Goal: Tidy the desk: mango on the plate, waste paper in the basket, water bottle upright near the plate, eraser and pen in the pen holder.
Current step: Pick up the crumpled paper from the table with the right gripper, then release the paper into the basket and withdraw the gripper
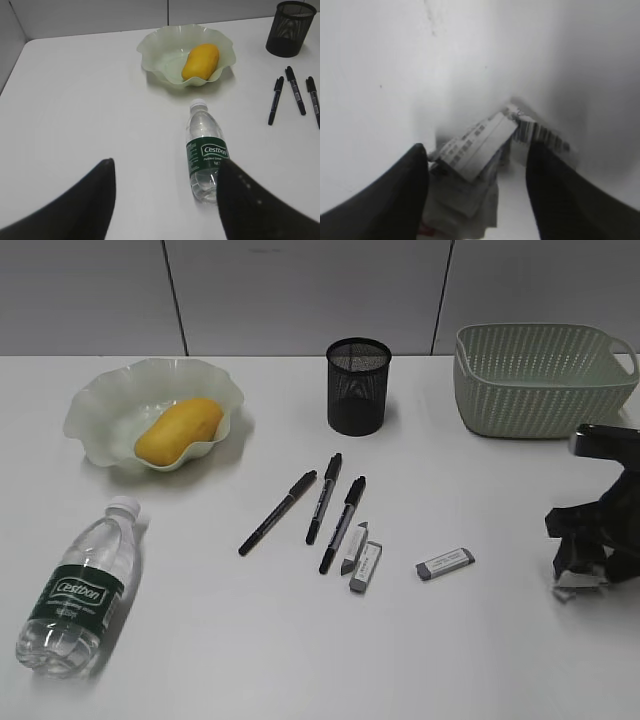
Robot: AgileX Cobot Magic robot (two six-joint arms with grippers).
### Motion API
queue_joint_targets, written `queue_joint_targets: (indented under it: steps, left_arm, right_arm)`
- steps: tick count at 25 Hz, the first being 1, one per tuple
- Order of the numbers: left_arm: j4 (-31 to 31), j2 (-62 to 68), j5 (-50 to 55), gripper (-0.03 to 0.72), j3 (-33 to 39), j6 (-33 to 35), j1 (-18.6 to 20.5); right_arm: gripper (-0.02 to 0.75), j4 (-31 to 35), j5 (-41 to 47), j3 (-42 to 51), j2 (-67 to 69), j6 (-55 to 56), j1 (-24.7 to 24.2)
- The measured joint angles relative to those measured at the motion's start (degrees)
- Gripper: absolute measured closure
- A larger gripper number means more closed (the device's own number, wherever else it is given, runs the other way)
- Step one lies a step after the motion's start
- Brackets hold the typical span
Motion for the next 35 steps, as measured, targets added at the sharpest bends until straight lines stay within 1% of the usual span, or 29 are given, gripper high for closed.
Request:
queue_joint_targets:
  steps: [2, 5, 6, 11, 12, 16, 19, 21, 25, 30, 31, 32, 34, 35]
  left_arm:
    - [0.0, 0.0, 0.0, 0.222, 0.0, 0.0, 0.0]
    - [0.0, 0.0, 0.0, 0.23, 0.0, 0.0, 0.0]
    - [0.0, 0.0, 0.0, 0.232, 0.0, 0.0, 0.0]
    - [0.0, 0.0, 0.0, 0.234, 0.0, 0.0, 0.0]
    - [0.0, 0.0, 0.0, 0.234, 0.0, 0.0, 0.0]
    - [0.0, 0.0, 0.0, 0.234, 0.0, 0.0, 0.0]
    - [0.0, 0.0, 0.0, 0.235, 0.0, 0.0, 0.0]
    - [0.0, 0.0, 0.0, 0.235, 0.0, 0.0, 0.0]
    - [0.0, 0.0, 0.0, 0.237, 0.0, 0.0, 0.0]
    - [0.0, 0.0, 0.0, 0.249, 0.0, 0.0, 0.0]
    - [0.0, 0.0, 0.0, 0.256, 0.0, 0.0, 0.0]
    - [0.0, 0.0, 0.0, 0.263, 0.0, 0.0, 0.0]
    - [0.0, 0.0, 0.0, 0.272, 0.0, 0.0, 0.0]
    - [0.0, 0.0, 0.0, 0.276, 0.0, 0.0, 0.0]
  right_arm:
    - [0.322, 0.13, -1.35, -0.04, 0.27, 0.05, 0.0]
    - [0.591, 0.07, -1.85, -0.26, 0.39, 0.06, 0.0]
    - [0.64, 0.07, -1.85, -0.44, 0.39, 0.13, 0.0]
    - [0.72, 0.14, -1.49, -0.45, -1.77, -0.56, 0.0]
    - [0.725, 0.14, -1.17, -0.39, -3.26, -1.17, 0.0]
    - [0.725, 0.08, 0.1, -1.5, -12.29, -3.13, 0.0]
    - [0.725, -0.12, -0.5, -5.44, -16.69, -5.32, 0.0]
    - [0.725, -1.05, -3.1, -9.58, -16.6, -5.88, 0.0]
    - [0.725, -2.22, -8.01, -20.83, -9.71, -6.27, 0.0]
    - [0.722, -3.12, -9.5, -34.3, 4.51, -6.31, 0.0]
    - [0.702, -3.14, -9.5, -36.61, 7.19, -6.31, 0.0]
    - [0.656, -3.19, -9.43, -38.66, 9.19, -6.34, 0.0]
    - [0.496, -3.19, -9.06, -41.43, 12.59, -6.38, 0.0]
    - [0.386, -3.19, -8.8, -42.22, 13.27, -6.4, 0.0]
